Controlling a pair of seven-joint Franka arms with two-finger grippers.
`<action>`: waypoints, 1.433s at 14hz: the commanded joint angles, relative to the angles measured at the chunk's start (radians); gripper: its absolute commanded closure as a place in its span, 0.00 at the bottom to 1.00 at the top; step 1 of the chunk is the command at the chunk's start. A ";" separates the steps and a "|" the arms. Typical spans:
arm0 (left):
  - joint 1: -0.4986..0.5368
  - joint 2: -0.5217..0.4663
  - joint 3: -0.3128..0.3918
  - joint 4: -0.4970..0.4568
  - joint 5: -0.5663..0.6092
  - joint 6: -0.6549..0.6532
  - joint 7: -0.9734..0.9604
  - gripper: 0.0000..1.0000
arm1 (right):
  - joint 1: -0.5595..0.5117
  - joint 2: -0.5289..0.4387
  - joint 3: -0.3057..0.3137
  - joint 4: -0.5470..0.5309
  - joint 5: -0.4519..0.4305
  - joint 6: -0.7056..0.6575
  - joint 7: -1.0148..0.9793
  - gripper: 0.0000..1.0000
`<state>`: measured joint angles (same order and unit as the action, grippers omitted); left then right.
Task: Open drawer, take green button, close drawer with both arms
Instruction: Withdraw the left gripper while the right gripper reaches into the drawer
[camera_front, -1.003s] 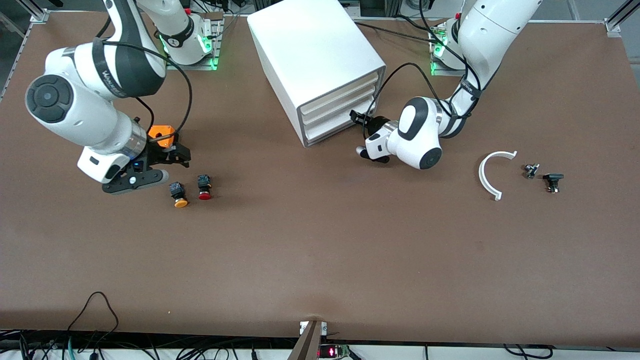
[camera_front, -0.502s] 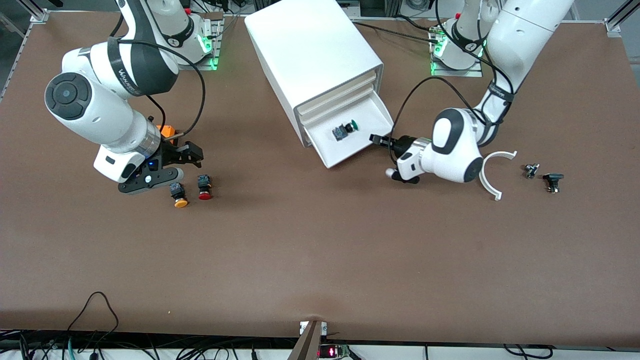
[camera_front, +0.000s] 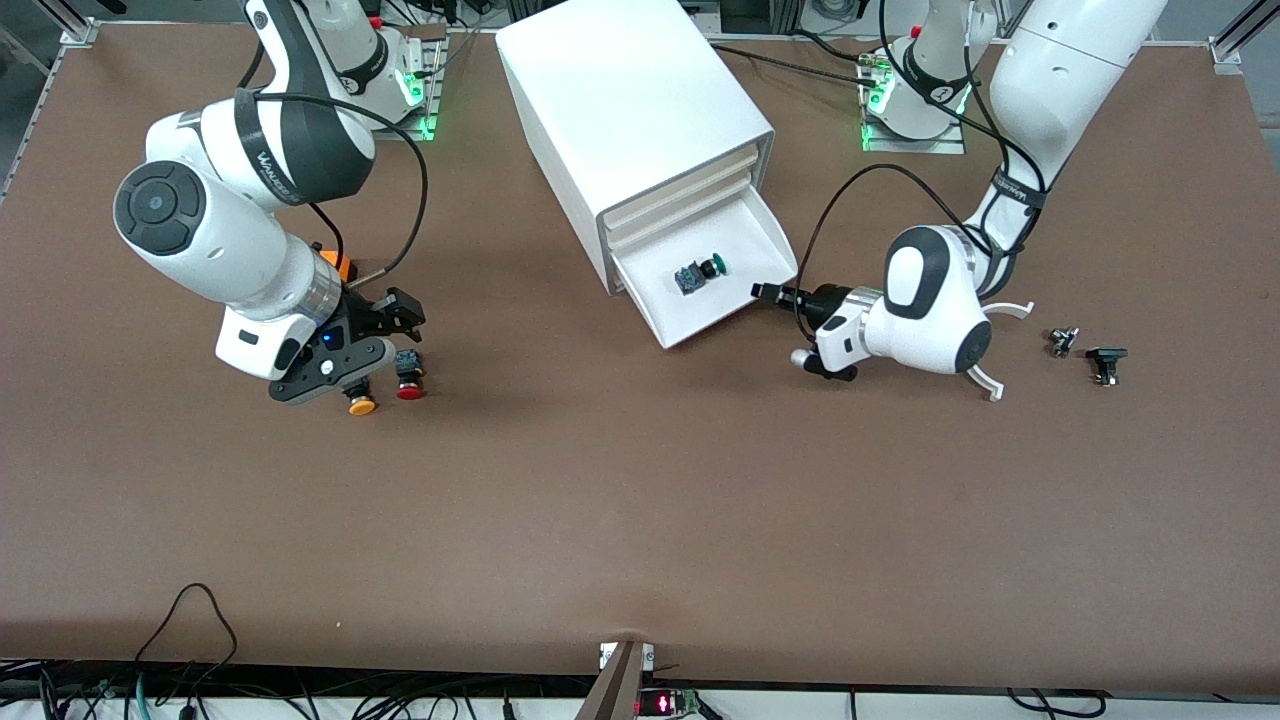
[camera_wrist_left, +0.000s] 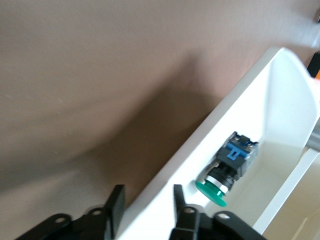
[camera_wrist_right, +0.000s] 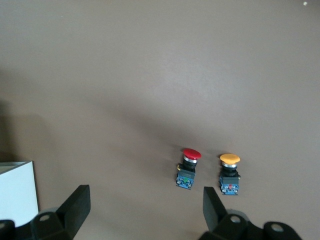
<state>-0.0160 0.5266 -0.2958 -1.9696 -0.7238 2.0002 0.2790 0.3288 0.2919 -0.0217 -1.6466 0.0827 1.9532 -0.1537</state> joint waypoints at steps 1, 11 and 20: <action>0.019 -0.013 0.004 0.018 0.007 -0.002 -0.012 0.00 | 0.001 0.044 0.048 0.072 0.020 -0.008 -0.026 0.00; 0.123 -0.270 0.023 0.282 0.575 -0.116 -0.018 0.00 | 0.018 0.168 0.279 0.238 0.022 -0.023 -0.239 0.00; 0.113 -0.571 0.170 0.290 0.733 -0.472 -0.127 0.00 | 0.219 0.348 0.339 0.341 -0.055 0.102 -0.345 0.00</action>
<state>0.1034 -0.0603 -0.1287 -1.6752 -0.0432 1.5334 0.1879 0.5241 0.5711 0.3184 -1.3719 0.0551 2.0285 -0.4717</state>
